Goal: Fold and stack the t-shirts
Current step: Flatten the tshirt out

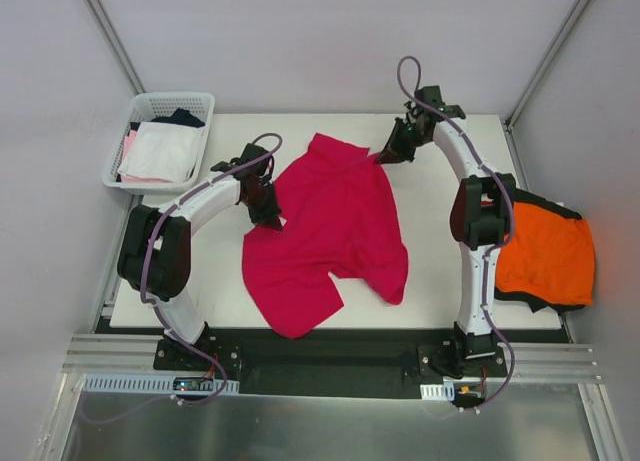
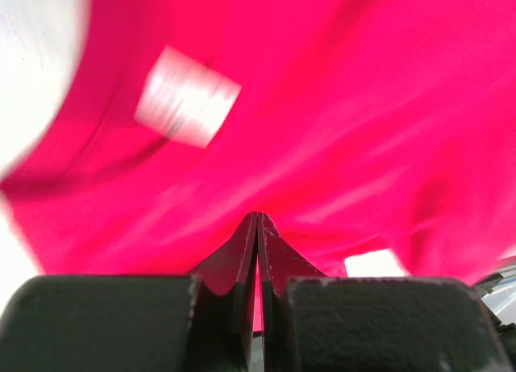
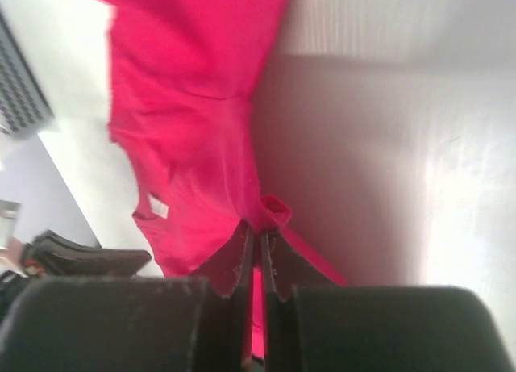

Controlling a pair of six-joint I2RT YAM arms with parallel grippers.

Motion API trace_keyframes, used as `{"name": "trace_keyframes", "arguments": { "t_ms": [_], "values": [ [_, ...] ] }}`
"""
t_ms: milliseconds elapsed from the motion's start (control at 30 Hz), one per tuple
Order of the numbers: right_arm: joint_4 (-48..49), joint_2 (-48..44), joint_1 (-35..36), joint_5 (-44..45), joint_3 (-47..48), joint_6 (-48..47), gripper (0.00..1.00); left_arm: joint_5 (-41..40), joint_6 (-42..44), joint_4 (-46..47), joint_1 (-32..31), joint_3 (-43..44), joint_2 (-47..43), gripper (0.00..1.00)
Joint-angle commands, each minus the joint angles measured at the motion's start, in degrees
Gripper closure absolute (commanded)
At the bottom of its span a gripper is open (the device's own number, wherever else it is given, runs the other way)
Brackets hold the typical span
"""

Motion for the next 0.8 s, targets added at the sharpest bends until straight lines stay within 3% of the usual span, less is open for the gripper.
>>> {"name": "trace_keyframes", "arguments": {
  "t_ms": [0,200,267,300,333,433,600,767],
  "values": [
    [-6.3,-2.8,-2.1,1.4,8.4,-0.3,0.99,1.0,-0.2,-0.2,0.4,2.2,-0.3,1.0],
    [-7.0,-1.6,-3.5,0.7,8.0,-1.0,0.98,1.0,-0.6,-0.2,0.4,1.9,0.0,1.0],
    [-7.4,0.6,-3.6,0.7,5.5,-1.6,0.87,1.3,-0.9,-0.3,0.4,2.0,0.1,1.0],
    [-7.5,1.2,-3.7,0.8,4.4,-2.5,0.79,1.7,-1.0,-0.3,0.4,1.9,0.2,1.0],
    [-7.5,1.5,-3.8,1.0,3.3,-2.9,0.57,1.7,-1.0,-0.2,0.4,1.9,0.3,1.0],
    [-7.2,0.7,-3.8,2.0,-2.1,-4.2,0.31,1.9,-1.3,-0.2,0.4,1.6,0.3,1.0],
    [-4.7,-10.3,-3.9,3.5,-11.3,-4.9,0.25,1.4,-1.4,-0.2,0.4,2.2,0.4,1.0],
    [-2.1,-21.3,-3.8,4.7,-28.8,-5.5,0.26,2.5,-1.5,-0.2,0.4,6.5,3.8,1.0]
  ]
}}
